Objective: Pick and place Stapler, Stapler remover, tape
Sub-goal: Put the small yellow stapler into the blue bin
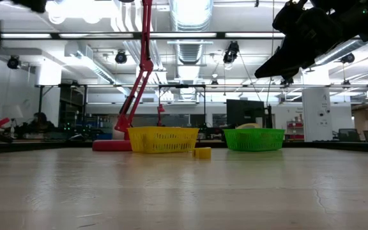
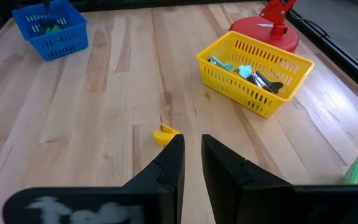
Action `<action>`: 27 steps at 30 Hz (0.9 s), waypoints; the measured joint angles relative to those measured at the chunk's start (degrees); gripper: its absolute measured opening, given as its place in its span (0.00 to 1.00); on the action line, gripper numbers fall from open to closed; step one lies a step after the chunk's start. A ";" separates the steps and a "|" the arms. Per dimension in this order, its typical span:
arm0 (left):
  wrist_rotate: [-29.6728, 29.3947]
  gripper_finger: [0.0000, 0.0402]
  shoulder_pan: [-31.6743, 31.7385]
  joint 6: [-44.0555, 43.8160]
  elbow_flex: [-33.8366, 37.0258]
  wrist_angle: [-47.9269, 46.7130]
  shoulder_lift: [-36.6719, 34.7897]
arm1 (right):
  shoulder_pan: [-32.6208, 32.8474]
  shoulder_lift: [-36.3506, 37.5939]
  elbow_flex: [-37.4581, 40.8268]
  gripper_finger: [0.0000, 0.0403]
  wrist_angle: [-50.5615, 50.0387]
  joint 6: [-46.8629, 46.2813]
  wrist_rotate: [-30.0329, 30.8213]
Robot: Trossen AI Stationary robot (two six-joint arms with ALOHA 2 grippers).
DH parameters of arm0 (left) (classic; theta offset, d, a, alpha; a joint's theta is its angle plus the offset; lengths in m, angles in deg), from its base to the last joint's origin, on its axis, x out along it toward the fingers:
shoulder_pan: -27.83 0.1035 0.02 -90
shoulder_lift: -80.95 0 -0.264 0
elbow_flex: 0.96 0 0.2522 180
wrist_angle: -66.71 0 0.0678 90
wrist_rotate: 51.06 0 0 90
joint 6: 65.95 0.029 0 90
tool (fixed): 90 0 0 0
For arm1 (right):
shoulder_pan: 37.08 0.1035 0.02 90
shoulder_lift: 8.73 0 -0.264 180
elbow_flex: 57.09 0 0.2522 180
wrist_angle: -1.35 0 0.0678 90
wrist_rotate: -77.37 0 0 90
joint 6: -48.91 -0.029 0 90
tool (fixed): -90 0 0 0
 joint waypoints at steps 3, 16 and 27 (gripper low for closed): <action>-6.65 0.49 1.33 5.02 -1.59 0.05 0.00 | 0.01 0.00 0.00 0.12 0.00 0.00 0.01; -19.23 0.49 16.65 26.47 -0.50 20.15 5.80 | 0.00 0.00 0.00 0.12 1.07 0.00 -0.01; -20.66 0.49 26.15 39.80 -1.21 39.43 18.86 | 0.02 0.00 0.00 0.12 0.88 0.00 -0.05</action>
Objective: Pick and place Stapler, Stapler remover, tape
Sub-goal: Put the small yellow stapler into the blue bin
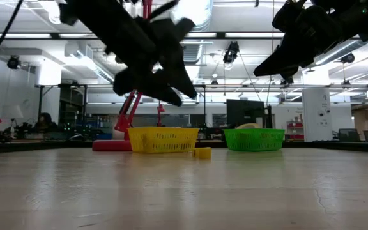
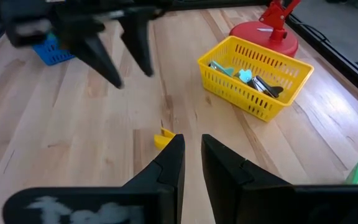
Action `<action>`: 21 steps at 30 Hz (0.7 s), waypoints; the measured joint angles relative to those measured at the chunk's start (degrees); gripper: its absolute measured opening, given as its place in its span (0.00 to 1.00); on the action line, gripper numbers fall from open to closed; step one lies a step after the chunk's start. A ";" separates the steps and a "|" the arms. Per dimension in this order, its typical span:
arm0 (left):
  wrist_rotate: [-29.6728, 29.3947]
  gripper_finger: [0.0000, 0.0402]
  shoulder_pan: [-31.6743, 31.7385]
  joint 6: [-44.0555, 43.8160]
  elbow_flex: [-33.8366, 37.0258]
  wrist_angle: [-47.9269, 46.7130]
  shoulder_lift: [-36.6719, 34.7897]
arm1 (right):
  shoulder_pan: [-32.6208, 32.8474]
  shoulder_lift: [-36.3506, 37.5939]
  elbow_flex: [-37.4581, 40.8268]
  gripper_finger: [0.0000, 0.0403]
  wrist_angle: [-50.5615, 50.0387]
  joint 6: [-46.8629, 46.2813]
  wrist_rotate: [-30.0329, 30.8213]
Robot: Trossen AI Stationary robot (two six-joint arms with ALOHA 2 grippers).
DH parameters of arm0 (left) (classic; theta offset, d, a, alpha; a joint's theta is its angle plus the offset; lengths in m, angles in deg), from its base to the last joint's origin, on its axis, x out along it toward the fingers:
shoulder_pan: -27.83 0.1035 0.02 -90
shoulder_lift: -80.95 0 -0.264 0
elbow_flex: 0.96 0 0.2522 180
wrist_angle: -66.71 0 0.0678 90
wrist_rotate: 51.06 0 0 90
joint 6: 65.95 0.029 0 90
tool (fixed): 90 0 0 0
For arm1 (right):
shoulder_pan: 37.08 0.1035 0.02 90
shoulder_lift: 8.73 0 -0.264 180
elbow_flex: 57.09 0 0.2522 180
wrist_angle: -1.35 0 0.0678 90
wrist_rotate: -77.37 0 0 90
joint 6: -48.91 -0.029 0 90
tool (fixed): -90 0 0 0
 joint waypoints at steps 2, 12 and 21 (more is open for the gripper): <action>-1.98 0.49 0.76 0.20 -0.17 1.65 2.03 | 0.00 0.00 0.00 0.12 -0.14 0.00 -0.03; -2.63 0.49 3.02 2.27 -2.77 7.18 11.27 | 0.00 0.02 0.02 0.12 -0.16 -0.40 -0.15; -2.79 0.49 3.38 8.12 -9.91 6.12 18.19 | 0.00 0.02 0.02 0.12 -0.17 -0.47 -0.16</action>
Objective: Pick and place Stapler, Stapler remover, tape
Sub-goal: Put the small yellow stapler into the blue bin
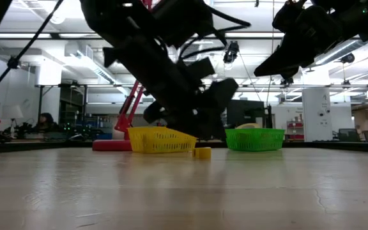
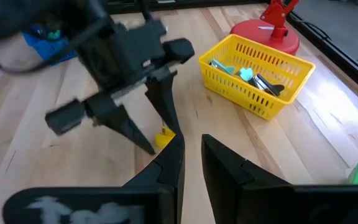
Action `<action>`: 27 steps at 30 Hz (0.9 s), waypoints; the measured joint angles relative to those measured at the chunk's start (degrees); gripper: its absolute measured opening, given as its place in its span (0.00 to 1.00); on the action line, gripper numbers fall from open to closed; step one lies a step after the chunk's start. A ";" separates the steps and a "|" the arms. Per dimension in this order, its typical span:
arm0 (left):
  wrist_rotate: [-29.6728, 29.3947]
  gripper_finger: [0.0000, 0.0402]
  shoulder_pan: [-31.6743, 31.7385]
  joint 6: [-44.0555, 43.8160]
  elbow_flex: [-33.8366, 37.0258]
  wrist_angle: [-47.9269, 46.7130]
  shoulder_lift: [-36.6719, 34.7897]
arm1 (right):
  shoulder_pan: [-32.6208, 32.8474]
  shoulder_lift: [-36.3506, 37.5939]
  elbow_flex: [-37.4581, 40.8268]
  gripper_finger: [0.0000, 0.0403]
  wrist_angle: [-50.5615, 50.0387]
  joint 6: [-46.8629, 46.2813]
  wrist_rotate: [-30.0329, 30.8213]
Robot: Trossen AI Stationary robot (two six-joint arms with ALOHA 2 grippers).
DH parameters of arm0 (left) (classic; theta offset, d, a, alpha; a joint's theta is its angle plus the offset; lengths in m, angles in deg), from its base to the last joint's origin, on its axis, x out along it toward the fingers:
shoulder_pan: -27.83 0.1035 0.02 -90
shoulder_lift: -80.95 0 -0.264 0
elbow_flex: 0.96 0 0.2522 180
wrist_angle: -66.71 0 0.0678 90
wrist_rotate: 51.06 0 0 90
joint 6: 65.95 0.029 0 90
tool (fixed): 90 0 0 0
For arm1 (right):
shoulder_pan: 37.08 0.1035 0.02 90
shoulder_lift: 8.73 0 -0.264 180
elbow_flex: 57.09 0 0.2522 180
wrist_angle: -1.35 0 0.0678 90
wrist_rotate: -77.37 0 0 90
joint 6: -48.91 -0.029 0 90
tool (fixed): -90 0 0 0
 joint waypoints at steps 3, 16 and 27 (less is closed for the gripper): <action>-0.73 0.49 0.11 0.54 -1.97 -2.10 1.51 | 0.00 0.00 0.00 0.12 -0.06 -0.45 -0.01; -2.35 0.49 0.11 -3.28 -2.81 -8.58 2.07 | 0.00 0.00 0.00 0.12 -1.20 -0.62 -1.33; 0.60 0.46 0.68 -4.17 -2.75 -9.44 2.49 | 0.00 0.00 0.00 0.12 -1.10 -0.60 -1.31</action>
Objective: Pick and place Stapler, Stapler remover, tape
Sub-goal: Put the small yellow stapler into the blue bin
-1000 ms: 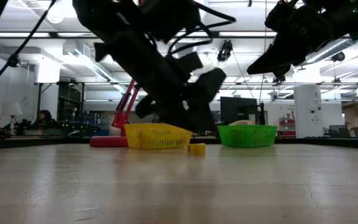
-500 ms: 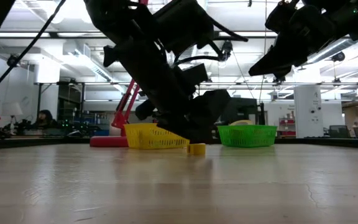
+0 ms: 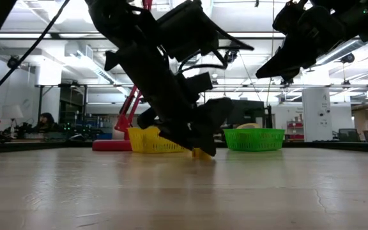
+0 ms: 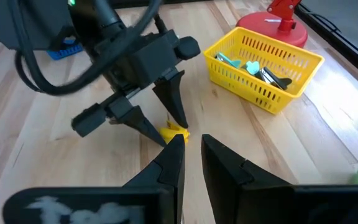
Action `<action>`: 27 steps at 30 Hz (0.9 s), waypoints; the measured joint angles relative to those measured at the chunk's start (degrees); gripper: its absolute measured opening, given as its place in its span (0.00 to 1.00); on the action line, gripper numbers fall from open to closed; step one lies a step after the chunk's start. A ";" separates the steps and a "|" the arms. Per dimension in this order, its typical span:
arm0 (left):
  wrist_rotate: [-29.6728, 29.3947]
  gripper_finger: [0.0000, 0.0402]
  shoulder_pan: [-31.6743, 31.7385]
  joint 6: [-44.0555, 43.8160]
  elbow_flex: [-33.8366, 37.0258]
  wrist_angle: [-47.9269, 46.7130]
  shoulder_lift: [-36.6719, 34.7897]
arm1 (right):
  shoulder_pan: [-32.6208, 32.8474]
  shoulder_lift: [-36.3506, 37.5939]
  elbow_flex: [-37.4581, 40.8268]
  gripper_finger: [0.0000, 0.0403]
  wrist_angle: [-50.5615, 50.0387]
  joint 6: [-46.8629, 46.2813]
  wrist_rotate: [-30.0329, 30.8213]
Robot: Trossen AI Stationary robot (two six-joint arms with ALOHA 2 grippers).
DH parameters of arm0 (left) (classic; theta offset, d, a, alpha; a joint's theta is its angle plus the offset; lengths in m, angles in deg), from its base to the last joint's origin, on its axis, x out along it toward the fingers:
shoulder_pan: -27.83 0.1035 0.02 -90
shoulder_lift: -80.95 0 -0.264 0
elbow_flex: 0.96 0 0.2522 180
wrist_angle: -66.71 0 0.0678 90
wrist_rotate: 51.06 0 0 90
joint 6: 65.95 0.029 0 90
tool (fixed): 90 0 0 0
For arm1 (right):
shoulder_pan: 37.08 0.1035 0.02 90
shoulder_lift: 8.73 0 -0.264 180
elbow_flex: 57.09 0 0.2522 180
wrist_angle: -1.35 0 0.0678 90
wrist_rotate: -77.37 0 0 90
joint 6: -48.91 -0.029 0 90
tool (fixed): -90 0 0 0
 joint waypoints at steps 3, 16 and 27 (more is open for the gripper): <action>-0.16 0.44 0.06 0.30 0.02 -0.10 0.24 | 0.00 0.00 0.00 0.12 0.00 0.00 0.00; -0.83 0.22 -0.14 1.11 -0.01 -0.07 0.21 | 0.00 0.00 0.00 0.12 -0.07 0.24 0.00; 5.70 0.20 -2.44 1.19 -0.01 -3.14 -1.94 | 0.00 0.00 0.00 0.12 -0.22 0.20 0.02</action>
